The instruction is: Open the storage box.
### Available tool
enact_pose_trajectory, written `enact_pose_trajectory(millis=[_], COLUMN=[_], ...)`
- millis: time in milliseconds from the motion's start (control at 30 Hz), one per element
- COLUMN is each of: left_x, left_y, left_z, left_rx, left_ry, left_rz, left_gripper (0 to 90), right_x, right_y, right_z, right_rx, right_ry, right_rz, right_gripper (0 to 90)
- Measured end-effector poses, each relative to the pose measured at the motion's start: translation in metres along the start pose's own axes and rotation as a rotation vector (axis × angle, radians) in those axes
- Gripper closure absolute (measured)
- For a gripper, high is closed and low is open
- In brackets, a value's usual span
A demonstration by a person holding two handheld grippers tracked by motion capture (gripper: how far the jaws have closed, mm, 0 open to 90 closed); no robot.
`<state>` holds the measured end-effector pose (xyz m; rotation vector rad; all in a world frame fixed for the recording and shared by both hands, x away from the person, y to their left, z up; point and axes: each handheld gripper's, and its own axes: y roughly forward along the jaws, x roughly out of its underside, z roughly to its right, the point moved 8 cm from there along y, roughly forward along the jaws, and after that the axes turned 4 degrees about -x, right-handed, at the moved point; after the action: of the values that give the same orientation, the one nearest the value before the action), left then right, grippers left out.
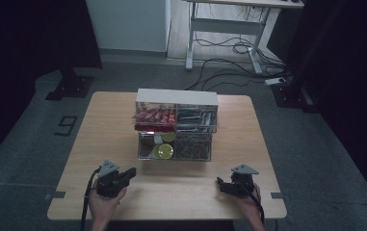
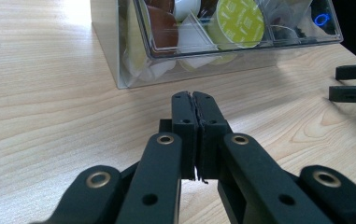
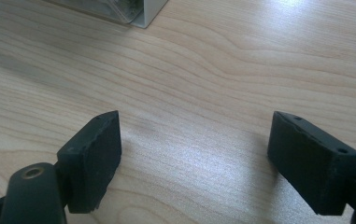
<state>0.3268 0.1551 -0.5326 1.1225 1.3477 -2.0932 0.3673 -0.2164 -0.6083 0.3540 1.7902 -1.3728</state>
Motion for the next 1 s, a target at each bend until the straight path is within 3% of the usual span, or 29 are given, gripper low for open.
enact_pose_trajectory(millis=[267, 1000], left_x=[0.0059, 0.006], left_y=[0.0046, 0.0059], left_z=[0.003, 0.0074], left_rx=[0.014, 0.029], left_ry=[0.0, 0.012], left_rz=[-0.03, -0.032], left_gripper=[89.0, 89.0], right_x=[0.0, 0.0], right_y=[0.0, 0.0], right_z=[0.0, 0.0], right_rx=[0.0, 0.0], right_ry=[0.001, 0.001], right_rz=[0.0, 0.0], right_gripper=[17.8, 17.8])
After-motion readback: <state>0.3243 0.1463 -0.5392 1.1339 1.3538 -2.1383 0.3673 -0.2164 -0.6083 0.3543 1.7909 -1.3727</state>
